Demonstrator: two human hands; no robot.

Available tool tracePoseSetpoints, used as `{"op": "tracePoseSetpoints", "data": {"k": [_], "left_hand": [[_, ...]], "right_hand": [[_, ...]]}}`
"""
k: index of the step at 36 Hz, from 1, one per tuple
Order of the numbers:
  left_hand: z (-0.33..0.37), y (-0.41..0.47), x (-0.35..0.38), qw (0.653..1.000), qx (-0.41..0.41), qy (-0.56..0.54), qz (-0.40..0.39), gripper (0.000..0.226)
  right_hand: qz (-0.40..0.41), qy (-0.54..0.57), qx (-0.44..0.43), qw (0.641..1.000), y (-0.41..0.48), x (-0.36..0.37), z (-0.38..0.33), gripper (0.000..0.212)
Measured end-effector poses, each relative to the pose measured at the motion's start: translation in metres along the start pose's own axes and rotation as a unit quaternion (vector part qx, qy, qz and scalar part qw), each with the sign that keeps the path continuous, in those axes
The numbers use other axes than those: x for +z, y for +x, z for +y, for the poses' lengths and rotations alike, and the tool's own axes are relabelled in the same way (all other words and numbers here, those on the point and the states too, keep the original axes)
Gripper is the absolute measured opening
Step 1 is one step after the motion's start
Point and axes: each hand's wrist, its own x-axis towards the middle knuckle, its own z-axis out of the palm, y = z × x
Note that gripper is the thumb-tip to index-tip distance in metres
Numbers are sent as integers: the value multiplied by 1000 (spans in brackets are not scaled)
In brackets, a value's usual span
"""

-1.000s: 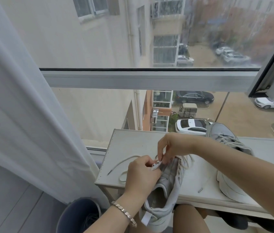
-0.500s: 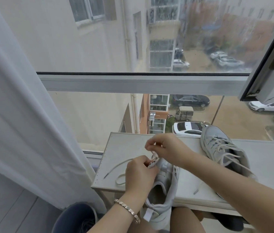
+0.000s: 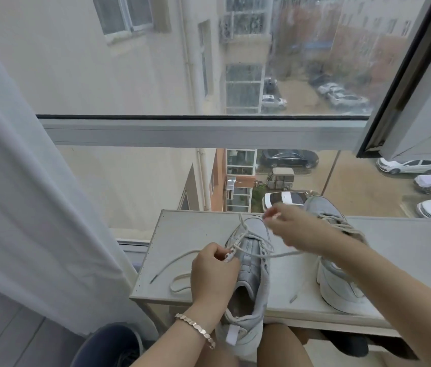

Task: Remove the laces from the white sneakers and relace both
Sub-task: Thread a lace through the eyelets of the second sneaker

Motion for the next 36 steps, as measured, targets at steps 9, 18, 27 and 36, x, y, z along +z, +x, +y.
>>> {"op": "tracePoseSetpoints", "data": {"k": [9,18,27,36], "left_hand": [[4,-2,3,1000,-13,-12,-5,16],[2,-3,2,1000,27,-10,-8,28],[-3,13,-10,983,-15,-101,-151,25],[25,39,0,979,76,55,-180,17]], "right_hand": [[2,-233,-88,968,11,54,2,41],[76,-56,-392,915,-31,48,-10,32],[-97,34,-159,982,-46,24,17,50],[138,-77,-2,987,5,22,47,20]]}}
